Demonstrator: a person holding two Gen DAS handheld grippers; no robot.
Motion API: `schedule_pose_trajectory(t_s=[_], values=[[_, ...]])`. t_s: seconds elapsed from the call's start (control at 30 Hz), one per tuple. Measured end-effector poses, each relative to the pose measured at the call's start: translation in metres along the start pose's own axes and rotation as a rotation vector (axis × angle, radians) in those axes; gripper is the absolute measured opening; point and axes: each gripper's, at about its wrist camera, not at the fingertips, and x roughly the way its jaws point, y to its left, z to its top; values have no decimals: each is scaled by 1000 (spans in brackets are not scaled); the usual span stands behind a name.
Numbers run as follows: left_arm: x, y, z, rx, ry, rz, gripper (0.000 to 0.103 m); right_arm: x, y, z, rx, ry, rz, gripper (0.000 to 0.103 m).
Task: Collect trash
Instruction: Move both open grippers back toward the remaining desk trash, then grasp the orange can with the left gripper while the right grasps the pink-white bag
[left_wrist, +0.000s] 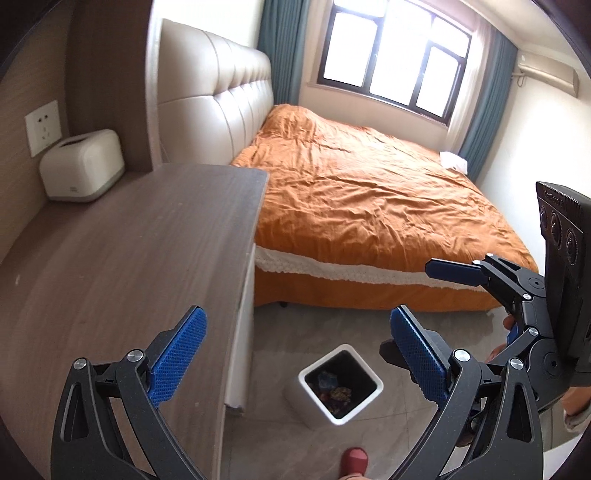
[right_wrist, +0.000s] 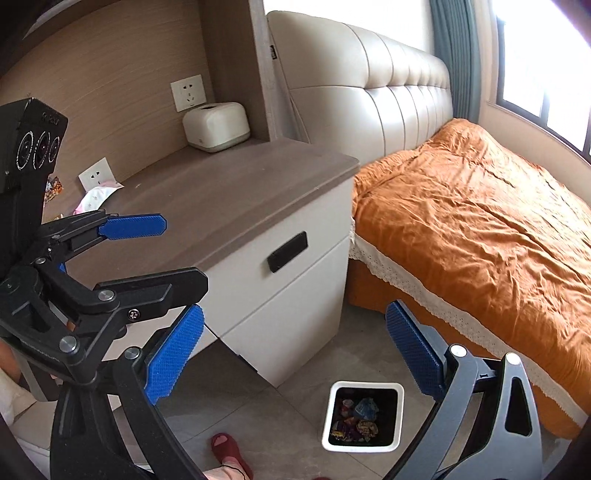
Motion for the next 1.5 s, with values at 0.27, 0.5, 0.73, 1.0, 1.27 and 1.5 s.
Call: schedule_pose_trajectory(t_s=[0.27,0.5,0.73,1.0,1.27,1.5], values=[[-41,67,-5,-97,-49,119,98,25,61,37,-113,-19,93,98],[-85,124,-17,-162,-77,233,98,50,121,65,-213,-36,179,98],[-125,176,-34,-219,-103,352,98,72,181,87,-296,-44,256,98],[-165,236,-66,-297,-110,482,98,102,241,103,-366,-31,306,98],[-204,292,-104,-373,-101,638,98,126,302,105,-415,-21,349,98],[-221,330,-136,-471,-83,694,98,149,344,111,-451,2,343,98]])
